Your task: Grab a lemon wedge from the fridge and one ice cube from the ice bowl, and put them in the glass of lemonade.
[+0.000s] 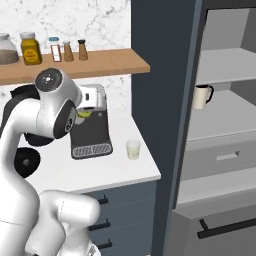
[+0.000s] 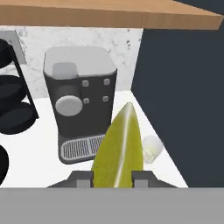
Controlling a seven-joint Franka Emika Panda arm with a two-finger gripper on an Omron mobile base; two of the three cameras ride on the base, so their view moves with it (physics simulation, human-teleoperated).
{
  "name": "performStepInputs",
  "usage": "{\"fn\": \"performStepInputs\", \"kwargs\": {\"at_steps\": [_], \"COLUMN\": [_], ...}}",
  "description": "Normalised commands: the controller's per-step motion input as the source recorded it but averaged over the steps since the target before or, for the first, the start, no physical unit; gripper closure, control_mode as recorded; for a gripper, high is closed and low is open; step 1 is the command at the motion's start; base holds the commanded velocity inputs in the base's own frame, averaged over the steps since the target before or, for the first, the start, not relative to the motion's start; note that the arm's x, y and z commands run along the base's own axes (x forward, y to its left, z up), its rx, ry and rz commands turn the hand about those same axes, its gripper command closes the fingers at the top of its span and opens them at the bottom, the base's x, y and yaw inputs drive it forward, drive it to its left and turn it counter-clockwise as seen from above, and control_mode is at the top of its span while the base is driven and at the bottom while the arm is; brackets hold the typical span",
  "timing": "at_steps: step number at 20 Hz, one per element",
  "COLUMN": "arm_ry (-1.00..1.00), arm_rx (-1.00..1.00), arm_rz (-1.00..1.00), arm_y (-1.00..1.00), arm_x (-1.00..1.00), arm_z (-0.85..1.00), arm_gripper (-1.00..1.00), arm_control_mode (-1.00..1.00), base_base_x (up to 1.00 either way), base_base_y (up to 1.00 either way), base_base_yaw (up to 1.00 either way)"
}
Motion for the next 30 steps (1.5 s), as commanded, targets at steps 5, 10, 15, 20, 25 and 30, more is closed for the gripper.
{"fn": "performStepInputs", "kwargs": {"at_steps": [5, 10, 15, 20, 25, 30], "arm_ry": [0.10, 0.09, 0.17, 0.18, 0.04, -0.02], "arm_rx": [-0.23, -0.21, -0.24, -0.23, -0.24, -0.21], "arm_rz": [0.09, 0.12, 0.13, 0.13, 0.22, 0.22], "arm_y": [-0.01, 0.00, 0.00, -0.01, -0.38, -0.59], "arm_x": [-0.05, -0.02, 0.00, 0.00, -0.04, -0.05], "arm_z": [-0.09, -0.11, -0.11, -0.02, -0.06, -0.29], "arm_gripper": [1.00, 1.00, 1.00, 1.00, 1.00, 1.00], "arm_control_mode": [-1.00, -1.00, -1.00, -1.00, -1.00, -1.00], "base_base_x": [0.00, 0.00, 0.00, 0.00, 0.00, 0.00], "base_base_y": [0.00, 0.00, 0.00, 0.00, 0.00, 0.00], "base_base_yaw": [0.00, 0.00, 0.00, 0.00, 0.00, 0.00]}}
